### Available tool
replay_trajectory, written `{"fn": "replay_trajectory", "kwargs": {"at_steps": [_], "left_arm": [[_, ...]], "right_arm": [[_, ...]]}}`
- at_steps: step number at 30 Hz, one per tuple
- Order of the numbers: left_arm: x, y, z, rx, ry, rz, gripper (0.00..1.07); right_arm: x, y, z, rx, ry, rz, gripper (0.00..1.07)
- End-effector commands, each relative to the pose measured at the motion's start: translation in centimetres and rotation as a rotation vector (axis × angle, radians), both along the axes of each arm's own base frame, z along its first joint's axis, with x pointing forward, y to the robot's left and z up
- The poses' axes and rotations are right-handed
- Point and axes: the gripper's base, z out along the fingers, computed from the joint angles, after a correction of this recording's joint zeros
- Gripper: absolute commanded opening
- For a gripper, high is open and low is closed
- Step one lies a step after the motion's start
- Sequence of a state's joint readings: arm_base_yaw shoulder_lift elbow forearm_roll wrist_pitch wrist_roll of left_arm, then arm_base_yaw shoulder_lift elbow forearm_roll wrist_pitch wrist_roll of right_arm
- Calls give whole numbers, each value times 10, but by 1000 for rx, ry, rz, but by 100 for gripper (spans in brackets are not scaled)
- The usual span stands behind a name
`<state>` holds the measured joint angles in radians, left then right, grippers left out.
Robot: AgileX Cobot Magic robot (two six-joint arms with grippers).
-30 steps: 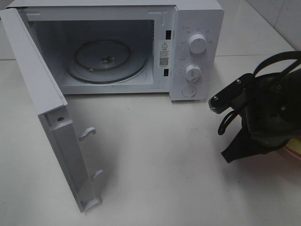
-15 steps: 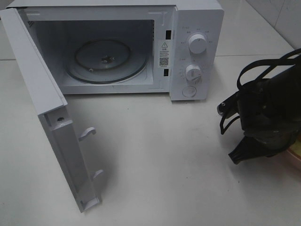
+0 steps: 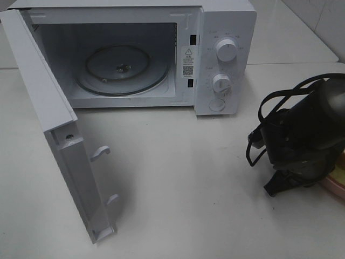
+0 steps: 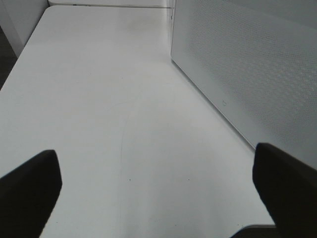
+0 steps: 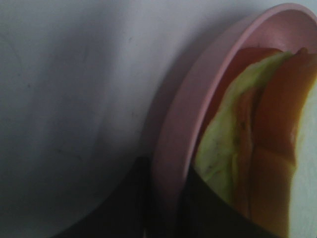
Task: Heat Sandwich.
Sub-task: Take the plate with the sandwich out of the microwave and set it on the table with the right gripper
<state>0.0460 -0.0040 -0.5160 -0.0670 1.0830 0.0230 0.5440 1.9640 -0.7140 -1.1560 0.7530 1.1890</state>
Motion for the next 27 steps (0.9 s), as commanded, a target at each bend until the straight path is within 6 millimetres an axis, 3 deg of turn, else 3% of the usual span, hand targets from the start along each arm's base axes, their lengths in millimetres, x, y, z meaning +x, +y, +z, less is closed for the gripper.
{"fn": "replay_trajectory", "kwargs": {"at_steps": [1,11,25,27], "left_arm": [[0,0,0,1,-14,2,98],[0,0,0,1,-14,2,98],[0,0,0,1,-14,2,98],[0,0,0,1,-14,2,98]], "right_arm": [[5,0,-3,-10,-9,-1,19],[1,1,3,14,22,-14,49],[-12,6,51,135,105,52,56],[-15,6,58,160,111,65,63]]}}
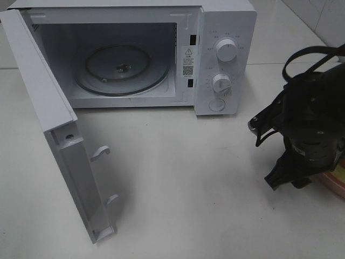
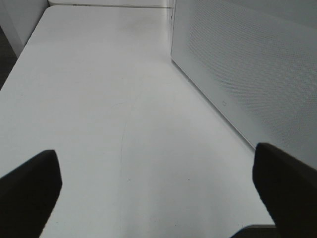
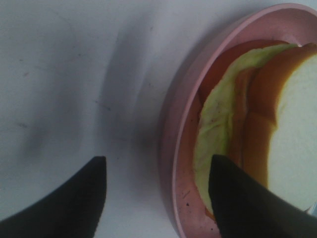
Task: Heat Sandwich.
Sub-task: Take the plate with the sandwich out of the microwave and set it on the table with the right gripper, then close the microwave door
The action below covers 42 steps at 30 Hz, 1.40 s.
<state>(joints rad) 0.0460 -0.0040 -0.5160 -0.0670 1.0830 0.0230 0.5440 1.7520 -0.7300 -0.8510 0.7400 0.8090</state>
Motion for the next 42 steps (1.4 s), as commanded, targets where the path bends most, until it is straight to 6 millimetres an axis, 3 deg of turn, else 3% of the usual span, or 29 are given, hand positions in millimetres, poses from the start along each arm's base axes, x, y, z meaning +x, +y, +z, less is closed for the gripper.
{"fn": "replay_trajectory", "kwargs": {"at_steps": [1,2,6,8,20,27,32,42], "left_arm": [[0,0,0,1,-14,2,98],[0,0,0,1,-14,2,98],[0,0,0,1,-14,2,98],[0,0,0,1,-14,2,98],[0,0,0,1,-14,2,98],[0,0,0,1,-14,2,98],[0,0,0,1,-14,2,98],[0,0,0,1,-14,2,98]], "right_arm": [[-5,0,15,34,21,36,66],[-5,0,15,34,21,36,66],[-16,0,39,114,37,70,82],[-19,0,44,130,41,77,83],[-62,2,104,426,49,202,81],[-84,-2,129,536,2,267,80],[-107,-13,153,601,-78,306,79],[-147,-36,177,647,-177,324,78]]}}
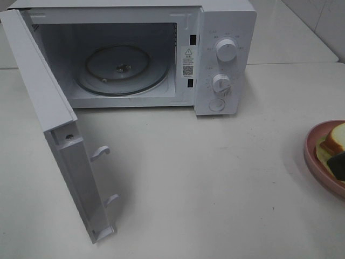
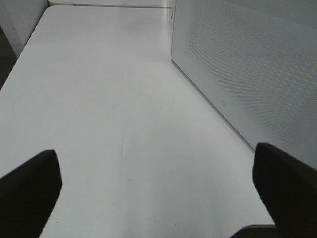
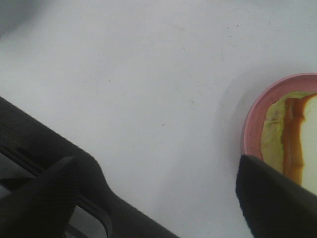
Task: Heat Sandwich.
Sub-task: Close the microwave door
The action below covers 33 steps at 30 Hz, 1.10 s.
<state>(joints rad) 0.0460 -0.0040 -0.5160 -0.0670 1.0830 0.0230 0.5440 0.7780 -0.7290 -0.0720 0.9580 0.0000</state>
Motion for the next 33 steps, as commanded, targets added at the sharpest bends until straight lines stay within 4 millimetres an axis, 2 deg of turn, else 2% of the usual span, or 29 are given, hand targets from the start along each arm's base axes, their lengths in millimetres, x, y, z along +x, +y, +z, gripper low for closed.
{"fn": "replay_trajectory", "kwargs": {"at_steps": [1,3,6,11,21,29,33], "left_arm": [[0,0,0,1,-14,2,98],[0,0,0,1,-14,2,98],[0,0,0,1,-14,2,98],[0,0,0,1,-14,2,98],[0,0,0,1,-14,2,98],[0,0,0,1,-14,2,98],[0,0,0,1,-14,2,98]], "right_arm": [[-14,-9,6,15,-21,-6,78],[-18,-11,7,21,-31,-7,78],[-34,-21,15,56,-89,-8,77],[-47,-30,15,80,-137,-13,77],[-81,-55,0,143,-277,-207,76],[-100,-63,-17,154,-363,-350,76],[-102,-64,-27,162,-389,-394,76]]}}
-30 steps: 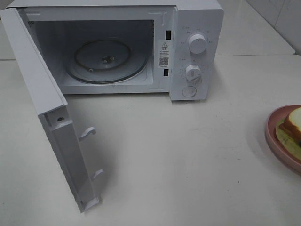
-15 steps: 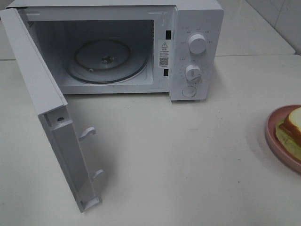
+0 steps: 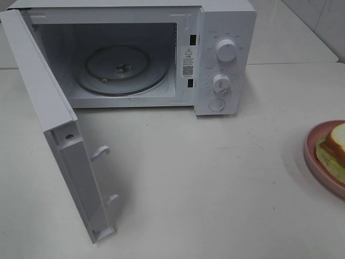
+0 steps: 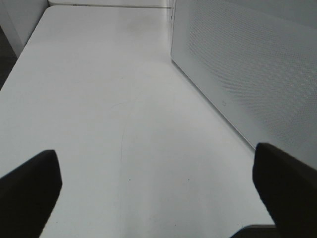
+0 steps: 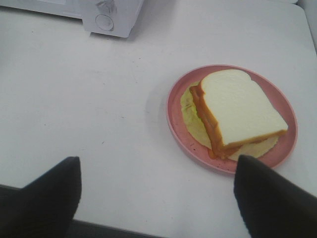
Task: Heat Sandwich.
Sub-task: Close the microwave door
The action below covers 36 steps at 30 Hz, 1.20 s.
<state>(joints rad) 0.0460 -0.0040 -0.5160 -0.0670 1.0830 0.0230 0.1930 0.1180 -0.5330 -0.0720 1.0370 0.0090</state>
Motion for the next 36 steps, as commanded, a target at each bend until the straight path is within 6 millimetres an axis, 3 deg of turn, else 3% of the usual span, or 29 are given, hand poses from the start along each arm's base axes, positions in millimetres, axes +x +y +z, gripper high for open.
{"fn": "replay_trajectory", "kwargs": {"at_steps": [1,11,36], "left_arm": [[0,0,0,1,-14,2,98],[0,0,0,1,-14,2,98],[0,0,0,1,-14,2,98]], "right_arm": [[-1,0,-4,16,-31,-35,76],[-18,-3,-6,40,-155,-107,76],[-18,-2,-6,44,-155,-120,76]]}}
